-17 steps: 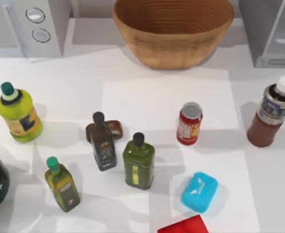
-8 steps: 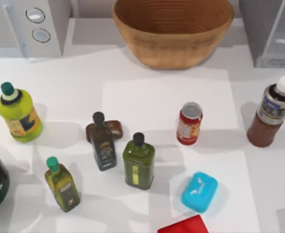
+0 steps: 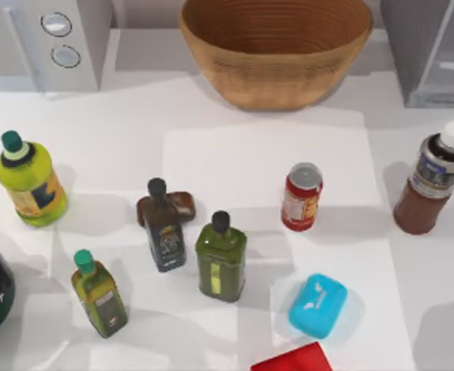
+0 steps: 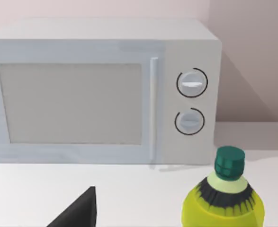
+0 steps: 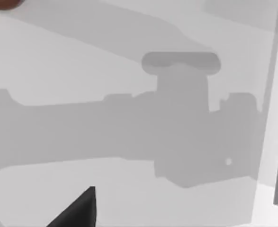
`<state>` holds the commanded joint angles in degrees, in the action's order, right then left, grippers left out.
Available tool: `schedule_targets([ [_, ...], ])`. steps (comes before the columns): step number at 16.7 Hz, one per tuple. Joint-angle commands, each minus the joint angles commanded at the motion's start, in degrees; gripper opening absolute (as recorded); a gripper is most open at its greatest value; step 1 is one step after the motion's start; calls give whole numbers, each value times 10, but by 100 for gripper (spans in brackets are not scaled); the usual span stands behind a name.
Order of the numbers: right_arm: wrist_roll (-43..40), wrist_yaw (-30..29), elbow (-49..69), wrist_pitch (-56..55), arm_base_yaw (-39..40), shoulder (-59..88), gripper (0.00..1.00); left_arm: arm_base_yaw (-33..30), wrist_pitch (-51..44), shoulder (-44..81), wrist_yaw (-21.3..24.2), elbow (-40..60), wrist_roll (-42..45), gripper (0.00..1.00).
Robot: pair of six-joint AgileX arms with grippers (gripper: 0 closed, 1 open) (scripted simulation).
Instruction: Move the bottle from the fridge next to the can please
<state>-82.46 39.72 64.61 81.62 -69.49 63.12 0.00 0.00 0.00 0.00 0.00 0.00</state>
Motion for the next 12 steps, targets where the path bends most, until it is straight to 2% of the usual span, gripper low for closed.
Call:
schedule_targets([
  [3,-162,62,48,8,-149,178,100,0,0,0,0,0,0,100],
  [6,-270,106,84,15,-261,308,100,0,0,0,0,0,0,100],
  [9,-326,134,106,21,-325,384,100,0,0,0,0,0,0,100],
  [12,-339,142,115,25,-342,408,100,0,0,0,0,0,0,100],
])
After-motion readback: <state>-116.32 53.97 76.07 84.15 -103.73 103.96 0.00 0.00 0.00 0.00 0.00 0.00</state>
